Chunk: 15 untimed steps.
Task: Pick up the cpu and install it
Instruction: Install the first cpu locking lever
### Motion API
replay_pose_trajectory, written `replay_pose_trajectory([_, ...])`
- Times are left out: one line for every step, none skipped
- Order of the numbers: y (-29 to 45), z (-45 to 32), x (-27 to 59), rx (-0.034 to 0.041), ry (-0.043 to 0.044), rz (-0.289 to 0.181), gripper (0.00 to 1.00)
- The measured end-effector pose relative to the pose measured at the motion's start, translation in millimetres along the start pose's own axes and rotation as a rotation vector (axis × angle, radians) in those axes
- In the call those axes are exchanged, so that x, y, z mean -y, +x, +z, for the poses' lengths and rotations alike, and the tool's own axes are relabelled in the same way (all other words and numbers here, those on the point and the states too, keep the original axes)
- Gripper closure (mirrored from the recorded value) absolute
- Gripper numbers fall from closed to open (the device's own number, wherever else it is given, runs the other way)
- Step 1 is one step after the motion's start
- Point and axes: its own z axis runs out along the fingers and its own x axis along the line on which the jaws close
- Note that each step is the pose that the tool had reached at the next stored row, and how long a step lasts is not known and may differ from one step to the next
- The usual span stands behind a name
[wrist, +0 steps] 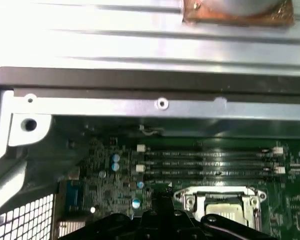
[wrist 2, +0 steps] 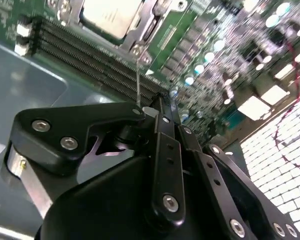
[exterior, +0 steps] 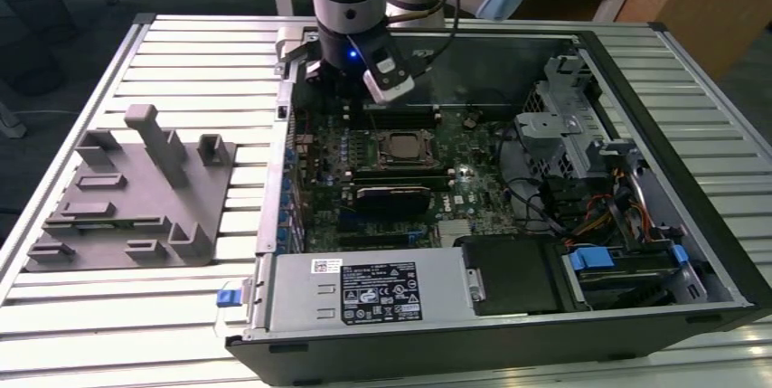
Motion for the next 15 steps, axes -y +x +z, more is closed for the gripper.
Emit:
replay_pose_trajectory([0.0,0.0,0.1,0.0002,-0.0174,0.001,0.89])
replay_pose_trajectory([0.0,0.0,0.1,0.0003,-0.0354,0.001,0.89])
replay_pose_trajectory([0.0,-0.1,0.2,0.0004,-0.0512,0.002,0.89])
replay_pose_trajectory([0.0,0.0,0.2,0.0006,-0.0562,0.002,0.89])
replay_pose_trajectory([0.0,0.0,0.2,0.0006,-0.0564,0.002,0.89])
replay_pose_trajectory([-0.1,0.0,0.2,0.0005,-0.0565,0.002,0.89])
replay_pose_trajectory([-0.6,0.0,0.2,0.0005,-0.0565,0.002,0.89])
replay_pose_trajectory([-1.7,0.0,0.2,0.0007,-0.0565,0.003,0.89])
replay_pose_trajectory([-3.3,0.1,0.2,0.0007,-0.0565,0.003,0.89])
replay_pose_trajectory([-5.2,0.2,0.3,0.0008,-0.0565,0.003,0.89])
replay_pose_trajectory([-7.2,0.3,0.3,0.0010,-0.0565,0.004,0.89])
replay_pose_trajectory([-9.7,0.4,0.3,0.0011,-0.0565,0.004,0.89])
replay_pose_trajectory([-12.3,0.5,0.3,0.0012,-0.0564,0.005,0.89])
replay_pose_trajectory([-14.8,0.6,0.3,0.0013,-0.0563,0.005,0.89])
replay_pose_trajectory([-17.3,0.7,0.4,0.0015,-0.0563,0.006,0.89])
